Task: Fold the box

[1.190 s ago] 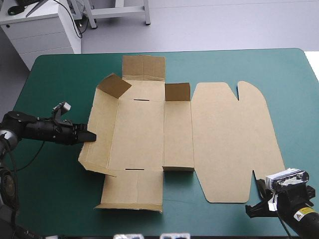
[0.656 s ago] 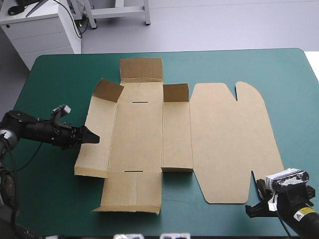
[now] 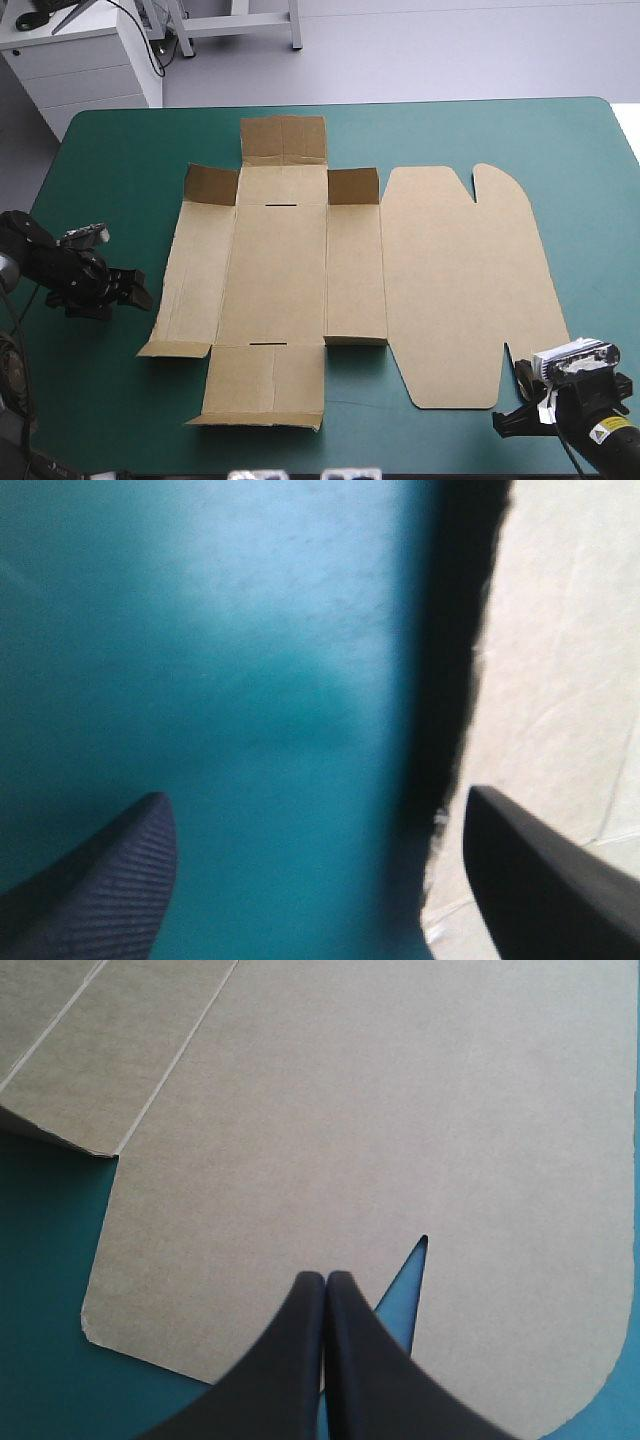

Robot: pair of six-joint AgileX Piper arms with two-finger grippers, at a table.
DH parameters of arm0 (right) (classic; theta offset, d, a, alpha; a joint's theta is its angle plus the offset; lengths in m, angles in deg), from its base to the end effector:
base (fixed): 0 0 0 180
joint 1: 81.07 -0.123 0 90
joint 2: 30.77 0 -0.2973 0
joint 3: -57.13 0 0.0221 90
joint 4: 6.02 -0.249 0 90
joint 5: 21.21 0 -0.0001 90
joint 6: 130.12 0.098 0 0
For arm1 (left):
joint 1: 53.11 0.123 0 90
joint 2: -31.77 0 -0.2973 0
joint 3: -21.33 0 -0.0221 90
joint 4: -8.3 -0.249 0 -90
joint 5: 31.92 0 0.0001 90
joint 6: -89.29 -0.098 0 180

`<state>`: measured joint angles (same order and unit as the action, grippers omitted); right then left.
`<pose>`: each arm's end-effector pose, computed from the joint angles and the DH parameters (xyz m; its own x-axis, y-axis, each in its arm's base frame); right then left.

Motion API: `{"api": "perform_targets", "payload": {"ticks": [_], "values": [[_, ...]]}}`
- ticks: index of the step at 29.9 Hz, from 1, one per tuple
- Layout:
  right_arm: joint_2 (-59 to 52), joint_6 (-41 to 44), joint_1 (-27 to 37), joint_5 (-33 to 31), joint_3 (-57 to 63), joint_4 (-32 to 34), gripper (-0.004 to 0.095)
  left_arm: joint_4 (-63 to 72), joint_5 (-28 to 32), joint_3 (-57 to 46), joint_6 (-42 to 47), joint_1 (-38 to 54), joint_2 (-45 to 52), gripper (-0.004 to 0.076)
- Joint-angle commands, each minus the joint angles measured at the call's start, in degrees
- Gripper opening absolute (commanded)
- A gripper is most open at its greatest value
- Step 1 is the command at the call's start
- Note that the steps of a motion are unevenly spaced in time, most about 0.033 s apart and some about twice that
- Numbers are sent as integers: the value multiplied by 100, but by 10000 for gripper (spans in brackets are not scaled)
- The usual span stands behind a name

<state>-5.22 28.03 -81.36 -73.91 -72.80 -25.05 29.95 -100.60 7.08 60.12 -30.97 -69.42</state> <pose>0.0431 0.0257 0.2778 -0.5521 -0.1712 -0.8160 -0.3138 0.9494 0.0131 0.2792 0.0772 0.2357 -0.9959 -0.0426 -0.0794 -0.0134 0.9413 -0.3372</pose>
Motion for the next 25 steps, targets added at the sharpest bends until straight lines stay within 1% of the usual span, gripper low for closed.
{"api": "perform_targets", "payload": {"ticks": [1,3,8,12,17,20,25], "values": [[54,-9,-24,340,-150,-106,-19,908,-370,148,-368,169,250,566],[54,-9,-24,340,-150,-106,-19,1164,-457,148,-550,182,250,566],[54,-9,-24,340,-150,-106,-19,1217,-548,139,-667,182,143,566],[54,-9,-24,340,-150,-106,-19,1565,-545,114,-780,182,-48,566],[54,-9,-24,340,-150,-106,-19,1565,-545,-52,-807,171,-300,566],[54,-9,-24,340,-150,-106,-19,1680,-545,-385,-1101,171,-456,566],[54,-9,-24,340,-150,-106,-19,2522,-481,-953,-1819,171,-644,566]]}}
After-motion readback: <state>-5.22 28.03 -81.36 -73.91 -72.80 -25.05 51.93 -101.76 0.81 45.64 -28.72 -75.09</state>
